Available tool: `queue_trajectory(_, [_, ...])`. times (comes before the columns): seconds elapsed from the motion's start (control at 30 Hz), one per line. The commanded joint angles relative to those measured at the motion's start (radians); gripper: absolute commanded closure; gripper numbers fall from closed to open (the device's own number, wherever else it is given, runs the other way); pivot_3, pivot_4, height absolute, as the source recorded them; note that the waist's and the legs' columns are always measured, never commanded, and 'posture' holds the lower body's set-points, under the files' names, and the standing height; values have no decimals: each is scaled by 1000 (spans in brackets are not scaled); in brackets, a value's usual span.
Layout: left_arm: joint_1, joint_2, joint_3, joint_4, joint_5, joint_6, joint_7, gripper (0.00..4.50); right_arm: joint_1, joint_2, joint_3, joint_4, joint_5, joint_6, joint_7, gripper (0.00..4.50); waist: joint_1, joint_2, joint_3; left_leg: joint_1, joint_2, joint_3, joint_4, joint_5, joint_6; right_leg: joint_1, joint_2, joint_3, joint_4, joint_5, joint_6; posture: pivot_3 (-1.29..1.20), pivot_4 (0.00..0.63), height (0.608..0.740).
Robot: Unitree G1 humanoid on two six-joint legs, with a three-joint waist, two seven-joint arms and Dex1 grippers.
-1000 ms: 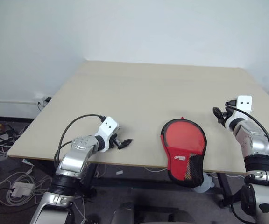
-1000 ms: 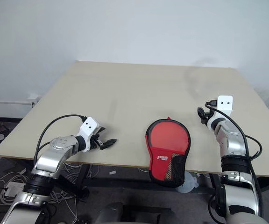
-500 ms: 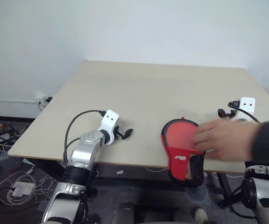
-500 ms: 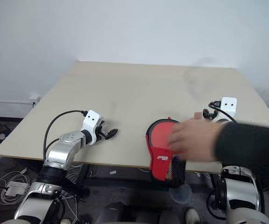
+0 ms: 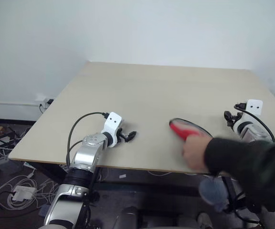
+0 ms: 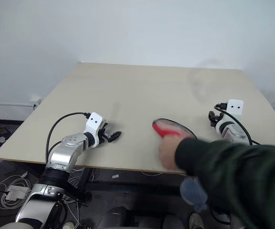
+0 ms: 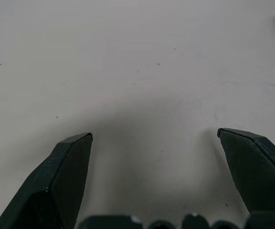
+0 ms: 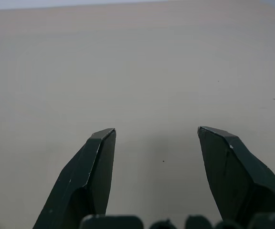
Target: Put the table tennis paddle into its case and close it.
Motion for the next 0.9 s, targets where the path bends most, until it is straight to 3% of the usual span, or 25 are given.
queue_trajectory(0.03, [-36,13,19,-21,-2,-9,1,0,-38,-10,-14,-12,4,-28,-5,1542,0,0,0,0,0,0,0,0,0,0,0,0,0,0,0,0,0,715])
queue_trajectory(0.3, [0,31,52,-67,-12,19,28,0,-53,10,7,4,-2,-28,12,1542,-1,0,0,0,0,0,0,0,0,0,0,0,0,0,0,0,0,715])
queue_trajectory(0.9, [225,38,165,-333,-25,126,168,0,-266,77,93,334,-69,-148,78,1542,-23,1,0,0,0,0,-3,0,-5,-1,0,0,1,0,0,0,0,715])
